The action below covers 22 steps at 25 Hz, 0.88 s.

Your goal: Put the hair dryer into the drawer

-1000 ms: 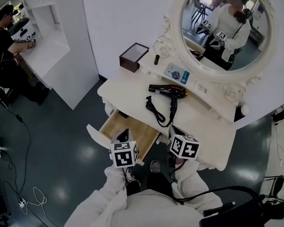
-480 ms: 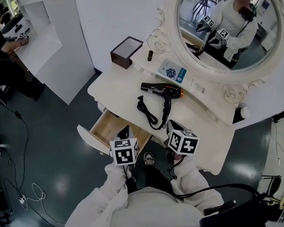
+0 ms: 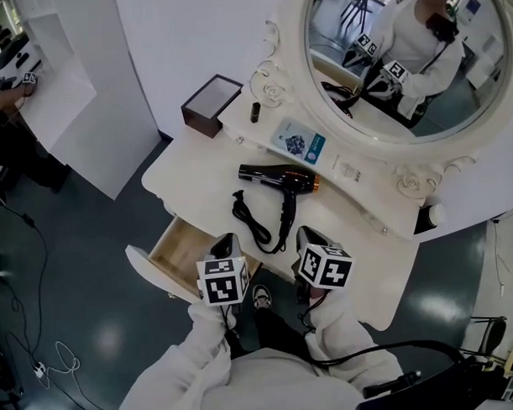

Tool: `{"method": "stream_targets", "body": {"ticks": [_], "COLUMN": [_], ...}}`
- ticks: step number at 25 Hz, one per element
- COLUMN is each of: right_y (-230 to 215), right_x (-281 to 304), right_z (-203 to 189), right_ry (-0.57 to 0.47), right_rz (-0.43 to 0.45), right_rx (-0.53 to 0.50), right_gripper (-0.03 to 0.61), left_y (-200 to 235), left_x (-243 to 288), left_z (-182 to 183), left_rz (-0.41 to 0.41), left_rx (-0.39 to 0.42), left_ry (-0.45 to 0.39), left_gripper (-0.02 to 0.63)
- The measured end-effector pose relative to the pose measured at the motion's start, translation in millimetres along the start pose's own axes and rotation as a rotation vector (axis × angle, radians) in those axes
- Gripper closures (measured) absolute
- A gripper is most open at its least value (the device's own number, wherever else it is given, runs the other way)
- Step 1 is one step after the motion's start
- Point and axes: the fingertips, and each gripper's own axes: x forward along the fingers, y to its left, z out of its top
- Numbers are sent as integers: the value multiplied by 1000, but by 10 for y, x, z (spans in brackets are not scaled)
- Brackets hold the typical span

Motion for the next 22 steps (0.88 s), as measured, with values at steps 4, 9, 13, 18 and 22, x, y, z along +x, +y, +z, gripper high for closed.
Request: {"method": "stream_targets", "body": {"ticks": [4, 9, 13, 18, 22], "right_y": [-55, -137, -229, -267, -265], "right_x": [211, 491, 702, 880, 935], "right_z": [58, 95, 130, 172, 253], "right_ry": [25, 67, 107, 143, 167], "right_rz": [12, 41, 58, 109, 153], "right_rx": [11, 20, 26, 51, 76], "right_gripper": [515, 479, 413, 396, 367], "left_y": [-27, -47, -66, -103, -141], "left_x": [248, 503, 689, 885, 980], "left_z": [-1, -88, -154, -264, -242], "left_rz": [-1, 8, 32, 52, 79], "left_rx": [-22, -68, -102, -138, -154], "left_ry": [64, 124, 152, 210, 211], "left_gripper": [604, 512, 482, 371, 360]}}
